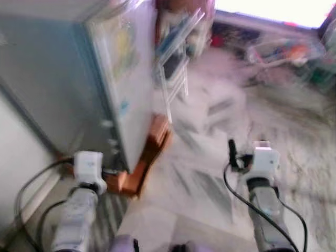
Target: Restocking fridge
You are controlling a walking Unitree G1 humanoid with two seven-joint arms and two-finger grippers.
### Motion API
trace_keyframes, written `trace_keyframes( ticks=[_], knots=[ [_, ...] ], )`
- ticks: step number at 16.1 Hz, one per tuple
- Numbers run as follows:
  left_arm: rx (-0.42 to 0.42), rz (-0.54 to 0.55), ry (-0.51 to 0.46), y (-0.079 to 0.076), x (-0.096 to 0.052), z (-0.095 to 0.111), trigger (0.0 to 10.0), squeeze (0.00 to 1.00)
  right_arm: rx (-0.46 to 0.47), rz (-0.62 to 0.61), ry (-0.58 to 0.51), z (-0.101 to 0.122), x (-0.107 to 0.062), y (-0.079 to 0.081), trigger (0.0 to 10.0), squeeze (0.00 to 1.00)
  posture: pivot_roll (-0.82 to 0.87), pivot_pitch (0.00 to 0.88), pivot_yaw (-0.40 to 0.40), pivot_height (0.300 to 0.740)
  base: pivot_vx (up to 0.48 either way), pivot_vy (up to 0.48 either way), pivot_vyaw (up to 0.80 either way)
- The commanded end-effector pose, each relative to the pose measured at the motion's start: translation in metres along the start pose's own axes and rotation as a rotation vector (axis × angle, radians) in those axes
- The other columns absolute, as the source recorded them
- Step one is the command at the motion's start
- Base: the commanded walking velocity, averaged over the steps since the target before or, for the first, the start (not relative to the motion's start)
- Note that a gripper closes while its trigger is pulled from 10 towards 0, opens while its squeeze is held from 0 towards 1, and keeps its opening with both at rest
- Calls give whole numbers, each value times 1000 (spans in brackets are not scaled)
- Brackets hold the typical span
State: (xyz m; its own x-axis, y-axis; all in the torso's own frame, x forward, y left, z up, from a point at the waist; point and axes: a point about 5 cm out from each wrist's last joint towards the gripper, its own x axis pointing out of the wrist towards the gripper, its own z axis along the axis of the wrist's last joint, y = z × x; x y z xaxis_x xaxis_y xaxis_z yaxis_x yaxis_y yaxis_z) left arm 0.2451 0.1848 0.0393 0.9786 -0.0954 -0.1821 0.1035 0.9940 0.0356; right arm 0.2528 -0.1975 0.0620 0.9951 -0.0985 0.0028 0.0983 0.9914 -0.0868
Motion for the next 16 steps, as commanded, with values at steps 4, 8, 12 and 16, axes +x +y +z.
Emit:
trace_keyframes(
  ticks=[4,8,12,16],
  knots=[
    [22,-7,-31,2,1,7,10000,0,3,8,-19,5,2,2,10000,0,73,64,-89,740,172,168,0],
    [13,-26,-38,0,0,7,10000,0,12,5,-11,4,4,2,10000,0,81,67,-95,740,0,0,0],
    [1,-51,-49,-4,0,8,10000,0,5,8,-4,4,5,2,10000,0,79,66,-96,740,0,0,-800],
    [-3,-63,-54,-7,1,9,10000,0,4,9,-7,4,4,3,10000,0,73,69,-90,740,0,0,-800]
  ],
)
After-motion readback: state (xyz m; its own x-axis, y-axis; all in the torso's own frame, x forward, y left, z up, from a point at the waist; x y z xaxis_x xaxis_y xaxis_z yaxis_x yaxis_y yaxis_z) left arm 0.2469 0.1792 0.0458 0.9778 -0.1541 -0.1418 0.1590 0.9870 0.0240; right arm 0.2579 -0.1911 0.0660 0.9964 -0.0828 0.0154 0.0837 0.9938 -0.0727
